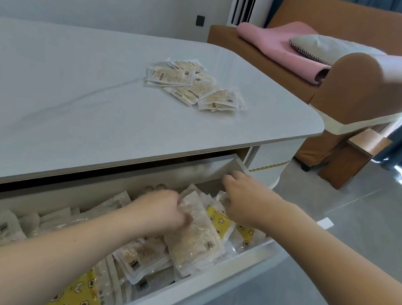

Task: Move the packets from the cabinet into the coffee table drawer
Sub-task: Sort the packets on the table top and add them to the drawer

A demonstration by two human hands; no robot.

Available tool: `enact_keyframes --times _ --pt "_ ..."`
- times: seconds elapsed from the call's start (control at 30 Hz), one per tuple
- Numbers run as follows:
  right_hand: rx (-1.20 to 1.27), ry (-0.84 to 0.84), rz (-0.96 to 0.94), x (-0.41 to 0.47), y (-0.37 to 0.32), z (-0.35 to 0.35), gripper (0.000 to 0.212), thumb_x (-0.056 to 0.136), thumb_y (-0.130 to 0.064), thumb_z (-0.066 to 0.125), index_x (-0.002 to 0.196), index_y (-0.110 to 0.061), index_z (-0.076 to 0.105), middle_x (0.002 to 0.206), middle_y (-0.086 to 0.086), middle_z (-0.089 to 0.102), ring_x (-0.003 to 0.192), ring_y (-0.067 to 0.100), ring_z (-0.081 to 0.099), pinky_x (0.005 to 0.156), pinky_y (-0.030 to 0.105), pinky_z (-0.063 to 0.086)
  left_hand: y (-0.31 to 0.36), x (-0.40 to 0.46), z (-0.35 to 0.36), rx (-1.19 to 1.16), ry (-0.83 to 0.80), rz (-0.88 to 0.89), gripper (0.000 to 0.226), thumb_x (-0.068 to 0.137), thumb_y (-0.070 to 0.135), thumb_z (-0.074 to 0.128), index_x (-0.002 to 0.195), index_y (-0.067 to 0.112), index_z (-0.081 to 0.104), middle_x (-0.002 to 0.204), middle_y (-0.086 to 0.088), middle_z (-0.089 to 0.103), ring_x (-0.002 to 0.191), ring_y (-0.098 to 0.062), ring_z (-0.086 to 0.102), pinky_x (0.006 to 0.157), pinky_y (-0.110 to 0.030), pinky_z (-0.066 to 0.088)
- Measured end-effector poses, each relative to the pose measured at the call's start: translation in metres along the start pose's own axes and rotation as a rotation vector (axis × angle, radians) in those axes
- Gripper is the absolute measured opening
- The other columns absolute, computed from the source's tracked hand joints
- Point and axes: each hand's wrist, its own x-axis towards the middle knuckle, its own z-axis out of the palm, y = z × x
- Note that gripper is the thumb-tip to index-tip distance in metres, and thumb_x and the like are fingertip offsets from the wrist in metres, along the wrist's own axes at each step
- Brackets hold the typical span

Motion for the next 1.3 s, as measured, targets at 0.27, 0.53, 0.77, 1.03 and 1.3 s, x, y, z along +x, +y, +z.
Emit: enact_keyframes --times 0.27,0.53,0.77,1.03,1.3 --pt "0.040 -0.342 -0.082 0.014 -0.028 0.023 0.104 0.074 -0.062 0.070 0.153 -0.034 0.009 0.159 -0.002 0.020 0.143 0.026 0.025 0.113 0.050 0.029 -0.033 -0.018 -0.005 0.136 -0.001 0.000 0.041 0.080 0.033 0.050 0.120 0.028 0.053 0.122 0.001 0.056 0.104 -0.018 0.056 0.085 -0.035 0.050" --pt "0.052 -0.485 -0.084 0.024 -0.047 0.015 0.074 0.080 -0.036 0.060 0.147 -0.040 0.028 0.161 -0.008 0.003 0.146 0.030 0.017 0.111 0.053 0.030 -0.069 -0.037 -0.023 0.131 -0.397 0.069 0.084 0.063 0.052 0.081 0.133 0.042 0.035 0.129 0.013 0.054 0.102 -0.009 0.058 0.087 -0.030 0.049" --pt "0.109 -0.378 0.063 0.043 -0.051 0.025 0.062 0.100 -0.054 0.027 0.151 -0.020 0.028 0.155 0.010 0.031 0.141 0.031 0.032 0.112 0.044 0.026 -0.066 -0.036 -0.026 -0.031 -0.413 -0.011 0.066 0.074 0.056 0.075 0.124 0.022 0.051 0.103 0.014 0.061 0.082 0.000 0.055 0.067 -0.012 0.045" --pt "0.185 -0.351 0.243 0.089 -0.049 0.032 0.044 0.088 -0.045 0.062 0.119 -0.013 0.061 0.092 -0.001 0.060 0.081 0.017 0.058 0.074 0.031 0.046 -0.040 -0.031 -0.006 0.009 -0.391 -0.004 0.039 0.067 0.038 0.078 0.100 0.032 0.058 0.104 0.007 0.067 0.091 -0.010 0.066 0.076 -0.029 0.057" --pt "0.251 -0.062 0.268 0.082 -0.026 0.024 0.037 0.092 -0.011 0.052 0.128 -0.005 0.055 0.117 0.015 0.062 0.104 0.031 0.062 0.078 0.031 0.048 -0.060 -0.015 -0.028 -0.022 -0.663 -0.187 0.057 0.067 0.027 0.071 0.120 0.011 0.057 0.109 -0.006 0.058 0.084 -0.021 0.052 0.075 -0.034 0.048"
